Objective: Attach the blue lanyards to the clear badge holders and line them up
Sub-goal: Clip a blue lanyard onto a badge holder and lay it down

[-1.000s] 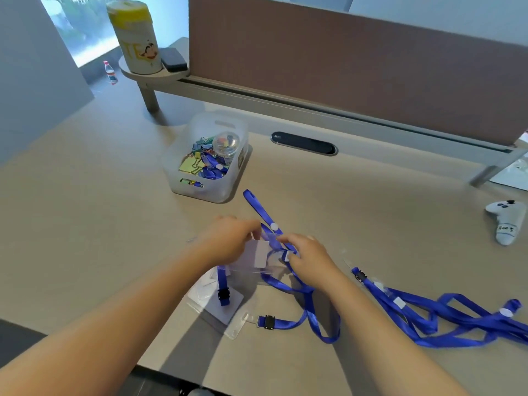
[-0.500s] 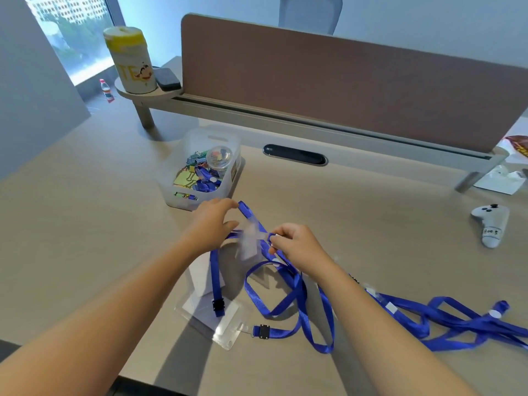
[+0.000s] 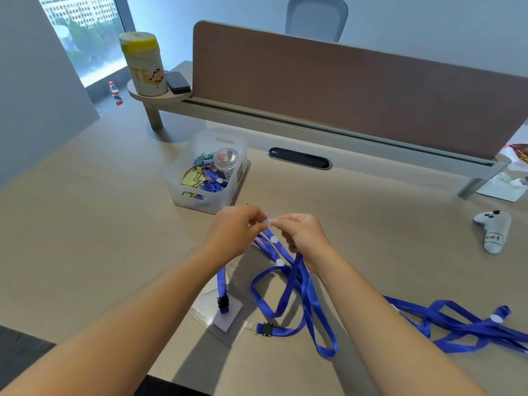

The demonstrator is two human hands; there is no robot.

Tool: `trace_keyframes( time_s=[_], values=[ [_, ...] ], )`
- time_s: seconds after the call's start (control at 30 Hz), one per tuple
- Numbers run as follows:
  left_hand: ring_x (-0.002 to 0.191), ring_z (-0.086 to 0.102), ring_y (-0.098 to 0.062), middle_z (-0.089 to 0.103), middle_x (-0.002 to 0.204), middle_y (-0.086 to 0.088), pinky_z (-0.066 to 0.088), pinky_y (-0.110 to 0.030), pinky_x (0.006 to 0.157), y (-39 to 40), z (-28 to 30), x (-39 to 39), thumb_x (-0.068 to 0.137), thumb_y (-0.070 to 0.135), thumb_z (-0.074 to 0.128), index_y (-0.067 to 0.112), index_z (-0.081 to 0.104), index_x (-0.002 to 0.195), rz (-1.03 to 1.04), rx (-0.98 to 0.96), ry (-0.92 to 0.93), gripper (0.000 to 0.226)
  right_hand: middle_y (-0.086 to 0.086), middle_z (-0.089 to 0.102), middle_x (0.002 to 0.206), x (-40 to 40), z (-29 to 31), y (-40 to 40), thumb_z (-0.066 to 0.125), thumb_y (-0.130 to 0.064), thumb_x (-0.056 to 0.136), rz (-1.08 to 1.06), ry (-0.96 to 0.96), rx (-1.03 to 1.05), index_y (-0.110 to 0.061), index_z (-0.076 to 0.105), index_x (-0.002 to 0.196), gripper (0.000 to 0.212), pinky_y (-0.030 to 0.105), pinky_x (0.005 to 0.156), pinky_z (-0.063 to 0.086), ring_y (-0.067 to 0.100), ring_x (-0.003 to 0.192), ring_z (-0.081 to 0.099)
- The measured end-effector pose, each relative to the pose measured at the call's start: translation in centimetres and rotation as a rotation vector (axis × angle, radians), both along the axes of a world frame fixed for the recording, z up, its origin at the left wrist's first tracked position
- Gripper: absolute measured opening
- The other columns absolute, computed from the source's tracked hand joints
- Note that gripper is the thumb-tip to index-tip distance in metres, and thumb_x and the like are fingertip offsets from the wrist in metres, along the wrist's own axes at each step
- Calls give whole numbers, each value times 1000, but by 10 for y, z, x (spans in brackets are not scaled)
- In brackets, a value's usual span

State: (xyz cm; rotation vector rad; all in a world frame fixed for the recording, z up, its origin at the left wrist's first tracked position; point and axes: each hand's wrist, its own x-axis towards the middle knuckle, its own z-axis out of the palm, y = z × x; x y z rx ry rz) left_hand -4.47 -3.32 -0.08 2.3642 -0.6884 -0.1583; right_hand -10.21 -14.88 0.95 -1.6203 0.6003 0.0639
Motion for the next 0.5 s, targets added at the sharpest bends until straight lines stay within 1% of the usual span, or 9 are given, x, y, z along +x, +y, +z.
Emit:
trace_keyframes(
  time_s=[0.1,0.13,0.17,0.23,0.27,0.33,0.37,0.4,0.5],
  values=[
    [88,63,-23,71,98,-12,41,-22,74,4,1,0,85,20,58,6,66,102,-74,10,-193,23,-4,40,44,0,3,0,60,-14,86,27,19,6,-14,61,66,20,17,40,28,11,45,28],
    [83,65,-25,73,92,-14,41,-23,70,6,3,0,82,17,62,4,68,96,-105,5,-270,20,-3,41,46,1,4,-1,60,-15,86,41,23,4,-13,61,67,19,17,40,29,11,45,29],
    [74,68,-27,74,82,-15,43,-23,64,8,4,1,77,14,66,3,71,87,-145,4,-340,16,-1,42,50,1,5,-2,60,-14,86,62,24,3,-13,61,68,19,16,41,31,11,45,32],
    [54,67,-23,73,62,-11,49,-22,52,10,4,2,66,13,69,4,72,70,-181,-9,-467,10,0,51,57,1,7,-3,58,-13,88,115,24,1,-13,62,69,19,14,43,37,9,48,41],
    [50,67,-21,73,59,-9,51,-23,49,11,4,2,63,14,68,6,72,67,-190,-15,-504,9,-1,56,60,1,9,-3,57,-13,88,137,19,-1,-13,63,72,17,13,46,41,8,50,45],
    [50,67,-20,73,59,-8,55,-25,51,11,7,3,63,15,67,6,72,66,-229,2,-524,10,-2,60,64,-1,10,-2,55,-12,90,154,1,-5,-10,65,81,14,13,53,44,7,54,50],
    [51,67,-19,73,59,-7,55,-25,51,11,10,3,62,15,70,7,72,65,-254,27,-544,9,-1,61,65,-1,10,-2,54,-11,90,152,-13,-12,-10,64,80,14,12,52,44,6,54,50],
    [50,68,-18,73,58,-6,55,-25,50,12,11,3,60,14,75,7,72,65,-287,72,-573,9,-1,60,65,-1,11,-1,53,-11,91,145,-30,-22,-12,63,77,17,9,49,44,5,53,50],
    [53,69,-16,74,60,-4,56,-23,52,11,16,3,46,12,88,9,70,66,-391,191,-663,27,0,57,61,-1,12,2,51,-9,91,104,-72,-69,-12,58,66,26,4,40,39,2,45,46]
  ],
)
